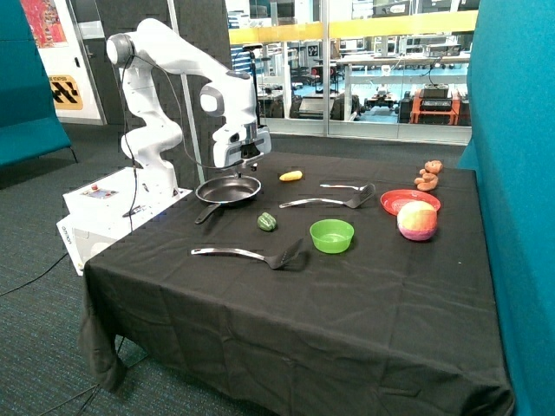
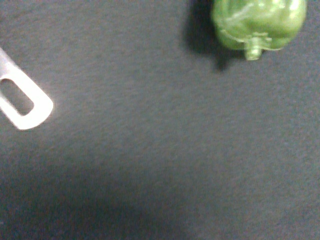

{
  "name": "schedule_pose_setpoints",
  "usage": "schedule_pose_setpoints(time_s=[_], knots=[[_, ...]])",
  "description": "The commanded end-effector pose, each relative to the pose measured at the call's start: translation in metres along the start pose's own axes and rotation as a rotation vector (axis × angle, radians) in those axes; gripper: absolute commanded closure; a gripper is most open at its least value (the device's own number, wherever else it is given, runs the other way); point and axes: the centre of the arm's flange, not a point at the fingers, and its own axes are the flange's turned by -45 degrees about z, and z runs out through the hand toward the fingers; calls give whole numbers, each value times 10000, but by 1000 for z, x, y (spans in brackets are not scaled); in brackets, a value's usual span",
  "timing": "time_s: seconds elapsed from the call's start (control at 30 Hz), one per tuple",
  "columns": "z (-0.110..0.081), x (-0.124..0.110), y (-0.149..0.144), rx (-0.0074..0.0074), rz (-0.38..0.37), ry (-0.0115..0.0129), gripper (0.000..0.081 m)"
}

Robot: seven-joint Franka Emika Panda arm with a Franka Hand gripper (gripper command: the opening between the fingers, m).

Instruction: Cook the vegetables

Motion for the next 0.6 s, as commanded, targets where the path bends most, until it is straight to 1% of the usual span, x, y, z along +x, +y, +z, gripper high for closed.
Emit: schedule_pose_setpoints(time_s=[0.0,0.1,0.23,0.57], knots=[[11,10,35,32,220,12,160],[16,15,40,32,86,12,149],[22,20,48,32,223,12,127],[39,35,59,32,184,12,92]])
